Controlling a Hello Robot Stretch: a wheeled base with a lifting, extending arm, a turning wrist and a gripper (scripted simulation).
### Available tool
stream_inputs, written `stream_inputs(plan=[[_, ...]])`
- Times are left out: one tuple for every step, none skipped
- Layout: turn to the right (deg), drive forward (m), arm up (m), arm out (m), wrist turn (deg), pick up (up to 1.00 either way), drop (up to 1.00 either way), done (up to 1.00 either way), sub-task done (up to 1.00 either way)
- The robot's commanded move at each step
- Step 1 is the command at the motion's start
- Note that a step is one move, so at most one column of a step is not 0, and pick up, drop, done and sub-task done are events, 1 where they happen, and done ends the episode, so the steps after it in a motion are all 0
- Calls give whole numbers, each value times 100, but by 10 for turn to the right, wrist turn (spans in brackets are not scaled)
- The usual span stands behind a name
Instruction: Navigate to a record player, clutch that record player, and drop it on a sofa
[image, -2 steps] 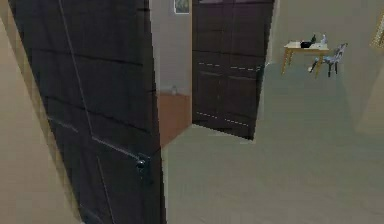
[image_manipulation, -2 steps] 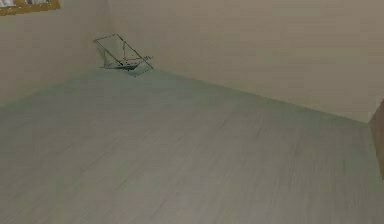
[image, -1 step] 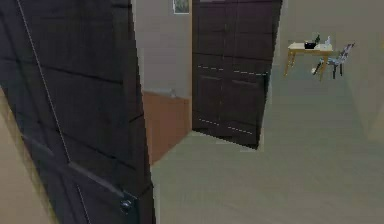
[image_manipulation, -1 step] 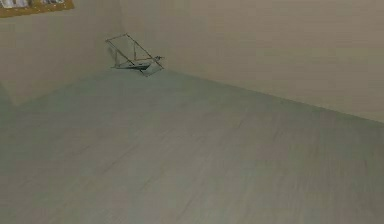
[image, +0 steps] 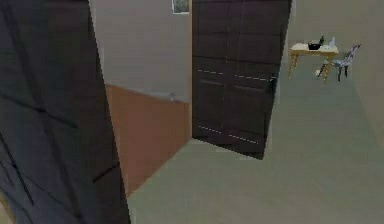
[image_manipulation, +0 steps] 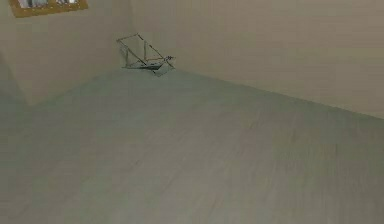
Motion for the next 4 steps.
stream_inputs(plan=[[450,0,0,0,0,0,0,0,0],[450,0,0,0,0,0,0,0,0],[120,0,0,0,0,0,0,0,0],[0,20,0,0,0,0,0,0,0]])
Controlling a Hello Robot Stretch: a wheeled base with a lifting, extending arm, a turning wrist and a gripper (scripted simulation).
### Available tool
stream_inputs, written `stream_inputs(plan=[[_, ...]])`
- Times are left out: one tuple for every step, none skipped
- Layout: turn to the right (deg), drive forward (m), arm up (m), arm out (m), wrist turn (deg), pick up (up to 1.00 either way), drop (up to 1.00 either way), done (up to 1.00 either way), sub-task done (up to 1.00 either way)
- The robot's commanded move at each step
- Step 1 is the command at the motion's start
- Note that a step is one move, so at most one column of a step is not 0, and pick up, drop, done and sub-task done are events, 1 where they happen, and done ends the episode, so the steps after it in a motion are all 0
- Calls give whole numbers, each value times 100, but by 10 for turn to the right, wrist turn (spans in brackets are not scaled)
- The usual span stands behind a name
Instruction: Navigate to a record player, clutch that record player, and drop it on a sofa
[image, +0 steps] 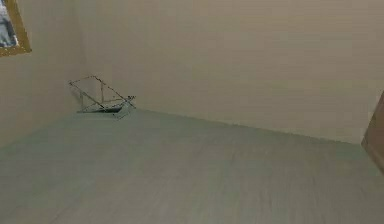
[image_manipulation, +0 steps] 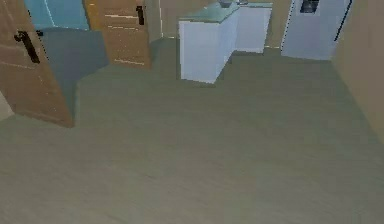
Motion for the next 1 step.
stream_inputs(plan=[[-450,0,0,0,0,0,0,0,0]])
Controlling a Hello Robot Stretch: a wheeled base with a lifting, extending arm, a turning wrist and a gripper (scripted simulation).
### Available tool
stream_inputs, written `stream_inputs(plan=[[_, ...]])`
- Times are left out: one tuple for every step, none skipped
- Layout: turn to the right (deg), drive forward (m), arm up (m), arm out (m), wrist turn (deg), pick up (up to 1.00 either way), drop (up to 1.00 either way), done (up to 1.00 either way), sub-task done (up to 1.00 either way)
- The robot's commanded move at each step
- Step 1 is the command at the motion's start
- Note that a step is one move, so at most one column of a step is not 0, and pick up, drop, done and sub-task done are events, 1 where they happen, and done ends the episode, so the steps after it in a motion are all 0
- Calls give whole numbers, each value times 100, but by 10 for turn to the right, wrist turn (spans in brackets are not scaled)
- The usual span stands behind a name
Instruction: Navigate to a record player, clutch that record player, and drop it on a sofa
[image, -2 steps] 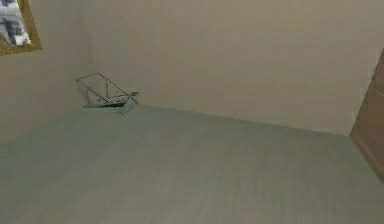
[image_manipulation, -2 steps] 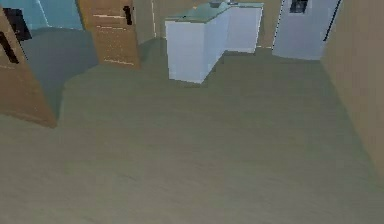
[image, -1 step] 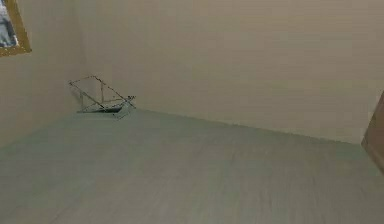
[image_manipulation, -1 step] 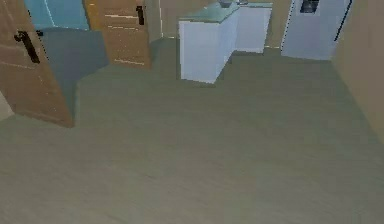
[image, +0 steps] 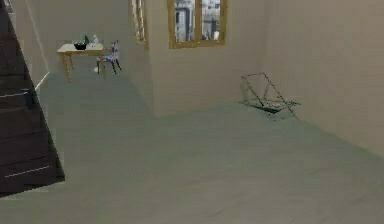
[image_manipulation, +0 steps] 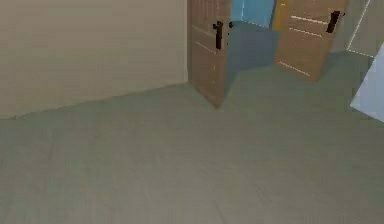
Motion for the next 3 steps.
stream_inputs(plan=[[-390,0,0,0,0,0,0,0,0],[0,75,0,0,0,0,0,0,0],[-450,0,0,0,0,0,0,0,0]])
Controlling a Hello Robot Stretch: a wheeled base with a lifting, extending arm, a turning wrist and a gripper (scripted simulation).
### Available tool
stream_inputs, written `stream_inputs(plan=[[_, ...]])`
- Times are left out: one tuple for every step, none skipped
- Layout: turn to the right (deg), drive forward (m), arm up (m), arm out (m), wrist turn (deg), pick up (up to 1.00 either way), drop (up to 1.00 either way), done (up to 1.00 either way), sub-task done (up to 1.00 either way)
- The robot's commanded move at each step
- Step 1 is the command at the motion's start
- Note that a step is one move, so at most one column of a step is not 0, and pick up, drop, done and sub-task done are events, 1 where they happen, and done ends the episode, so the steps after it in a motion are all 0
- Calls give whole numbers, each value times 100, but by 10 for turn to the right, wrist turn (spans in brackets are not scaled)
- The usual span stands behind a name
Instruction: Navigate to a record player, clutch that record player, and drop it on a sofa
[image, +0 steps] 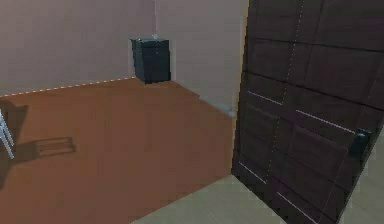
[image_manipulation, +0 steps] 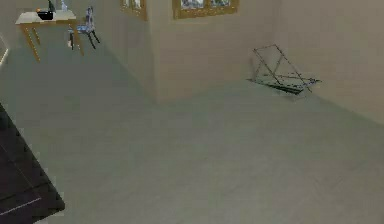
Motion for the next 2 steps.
stream_inputs(plan=[[-270,0,0,0,0,0,0,0,0],[-30,0,0,0,0,0,0,0,0]])
